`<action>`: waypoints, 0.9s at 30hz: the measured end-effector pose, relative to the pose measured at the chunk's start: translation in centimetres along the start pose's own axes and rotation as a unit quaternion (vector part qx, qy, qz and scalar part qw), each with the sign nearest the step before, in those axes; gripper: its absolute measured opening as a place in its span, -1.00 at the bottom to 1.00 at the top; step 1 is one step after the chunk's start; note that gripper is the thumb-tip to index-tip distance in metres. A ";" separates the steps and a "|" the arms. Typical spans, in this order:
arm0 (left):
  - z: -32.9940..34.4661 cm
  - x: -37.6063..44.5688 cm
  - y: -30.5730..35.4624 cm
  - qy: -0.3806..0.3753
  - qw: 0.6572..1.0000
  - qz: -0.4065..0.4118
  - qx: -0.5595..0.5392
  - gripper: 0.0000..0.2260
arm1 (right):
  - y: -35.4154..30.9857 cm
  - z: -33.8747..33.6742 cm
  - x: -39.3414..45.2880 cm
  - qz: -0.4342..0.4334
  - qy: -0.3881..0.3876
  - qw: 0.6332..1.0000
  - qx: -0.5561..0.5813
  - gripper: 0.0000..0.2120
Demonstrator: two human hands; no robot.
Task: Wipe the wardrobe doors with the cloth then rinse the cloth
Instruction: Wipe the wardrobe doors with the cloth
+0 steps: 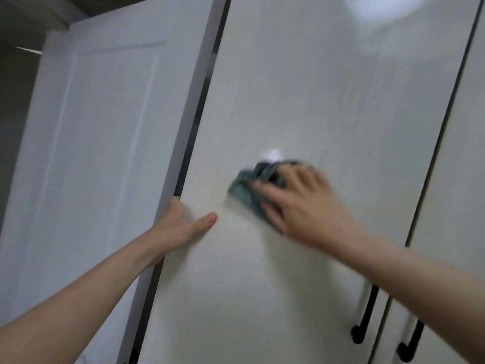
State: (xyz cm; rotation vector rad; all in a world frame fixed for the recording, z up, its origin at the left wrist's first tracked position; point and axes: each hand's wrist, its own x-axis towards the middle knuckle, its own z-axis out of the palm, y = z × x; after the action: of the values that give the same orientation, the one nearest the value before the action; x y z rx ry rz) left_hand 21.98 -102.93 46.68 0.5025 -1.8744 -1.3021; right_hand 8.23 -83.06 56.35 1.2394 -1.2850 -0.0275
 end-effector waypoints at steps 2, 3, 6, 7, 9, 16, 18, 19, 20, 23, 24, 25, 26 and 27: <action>-0.2 0.2 -0.5 -0.006 1.000 -0.004 -0.001 -0.27 | 3.2 -0.9 3.2 0.088 0.029 0.995 -0.039 -0.61; -0.4 0.1 -0.7 -0.013 1.000 0.004 -0.001 -0.27 | 4.3 -1.2 4.3 0.127 0.027 0.990 -0.046 -0.59; -0.2 -0.6 -1.3 -0.014 0.999 0.031 -0.013 -0.23 | 4.3 -1.1 4.5 0.194 0.026 0.980 -0.045 -0.58; -0.2 -0.8 -1.6 -0.005 0.999 0.037 -0.019 -0.22 | 2.9 -0.7 3.7 0.195 0.029 0.979 -0.054 -0.59; -0.1 -1.5 -2.2 0.013 0.998 0.044 -0.030 -0.23 | -1.2 0.7 0.7 0.147 0.034 0.987 -0.060 -0.60; -0.6 -2.2 -4.2 0.043 0.997 0.059 0.028 -0.29 | -7.2 2.1 -3.7 -0.067 -0.051 0.996 0.032 -0.68; -0.8 -2.1 -4.3 0.042 0.998 0.052 0.023 -0.32 | -4.9 1.8 -0.2 -0.044 -0.035 0.998 0.016 -0.66; -0.8 -2.1 -4.2 0.042 0.998 0.048 0.019 -0.33 | -3.3 1.7 2.0 -0.013 -0.013 1.000 -0.005 -0.64; -0.8 -2.0 -4.2 0.040 0.998 0.046 0.018 -0.33 | -1.7 1.4 4.3 0.030 0.008 0.999 -0.028 -0.61; -0.7 -1.9 -4.4 0.036 0.998 0.048 0.031 -0.35 | 2.2 0.4 9.7 0.169 0.020 0.985 -0.038 -0.54; -0.7 -1.9 -4.6 0.036 0.998 0.049 0.035 -0.36 | 2.6 0.2 10.7 0.197 0.019 0.980 -0.031 -0.55; -0.9 -2.0 -4.9 0.036 0.997 0.050 0.036 -0.37 | 2.2 0.4 11.0 0.210 0.025 0.977 -0.034 -0.56; -0.9 -2.1 -5.1 0.037 0.997 0.051 0.035 -0.38 | 1.3 0.8 10.7 0.208 0.034 0.977 -0.043 -0.57; -0.9 -2.2 -5.3 0.039 0.997 0.051 0.033 -0.39 | -0.1 1.3 9.8 0.190 0.042 0.980 -0.050 -0.59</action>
State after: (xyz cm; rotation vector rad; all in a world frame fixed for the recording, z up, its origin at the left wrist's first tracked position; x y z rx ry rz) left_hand 23.49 -104.05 41.12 0.4779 -1.8590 -1.1405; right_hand 10.98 -90.05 62.71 0.8851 -1.4105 0.2303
